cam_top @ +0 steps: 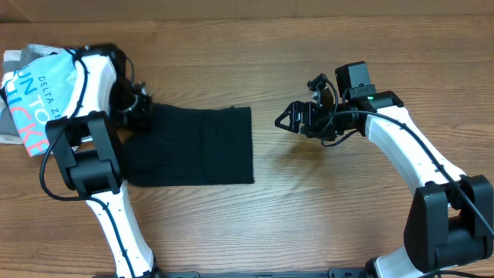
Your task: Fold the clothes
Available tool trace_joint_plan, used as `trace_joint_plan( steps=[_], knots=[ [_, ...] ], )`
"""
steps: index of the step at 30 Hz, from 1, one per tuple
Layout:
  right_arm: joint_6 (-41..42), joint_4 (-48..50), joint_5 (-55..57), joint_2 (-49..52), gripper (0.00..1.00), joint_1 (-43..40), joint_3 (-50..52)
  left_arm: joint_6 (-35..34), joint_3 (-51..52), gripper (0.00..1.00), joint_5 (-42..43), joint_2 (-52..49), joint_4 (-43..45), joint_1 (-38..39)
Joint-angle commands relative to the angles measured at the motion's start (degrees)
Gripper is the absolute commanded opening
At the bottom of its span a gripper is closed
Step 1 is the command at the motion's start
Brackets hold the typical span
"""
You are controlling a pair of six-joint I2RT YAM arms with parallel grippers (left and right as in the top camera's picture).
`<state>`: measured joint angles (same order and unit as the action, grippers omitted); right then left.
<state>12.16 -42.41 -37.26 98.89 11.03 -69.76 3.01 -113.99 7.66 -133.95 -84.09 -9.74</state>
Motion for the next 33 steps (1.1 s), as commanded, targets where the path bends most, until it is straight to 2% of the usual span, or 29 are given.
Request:
trace_joint_plan(
  steps=[1,9,17,22,27,31,33],
  knots=[
    [1.60,0.72,7.67,-0.04,1.00,0.15,-0.61,-2.62,-8.13,0.04,-1.64,0.15,-4.11,2.32],
    [2.21,1.66,9.38,1.36,1.00,0.15,-0.59,-3.91,-18.34,0.04,1.46,0.15,-11.52,9.42],
    [3.65,1.75,9.16,6.08,1.00,0.15,-0.59,-6.88,-18.51,0.04,3.06,0.17,-12.74,18.73],
    [4.63,1.60,8.74,8.07,0.91,0.15,-0.42,-6.91,-18.51,0.04,4.68,0.20,-12.74,23.91],
    [4.61,1.40,8.72,8.07,0.91,0.15,-0.35,-6.84,-18.51,0.04,7.15,0.20,-12.72,27.26],
    [4.61,1.42,8.72,8.07,0.90,0.15,-0.35,-6.86,-18.49,0.07,7.02,0.20,-12.70,28.87],
    [4.59,1.42,8.74,8.07,0.90,0.15,-0.35,-6.88,-18.49,0.12,7.04,0.20,-12.55,29.64]
  ],
)
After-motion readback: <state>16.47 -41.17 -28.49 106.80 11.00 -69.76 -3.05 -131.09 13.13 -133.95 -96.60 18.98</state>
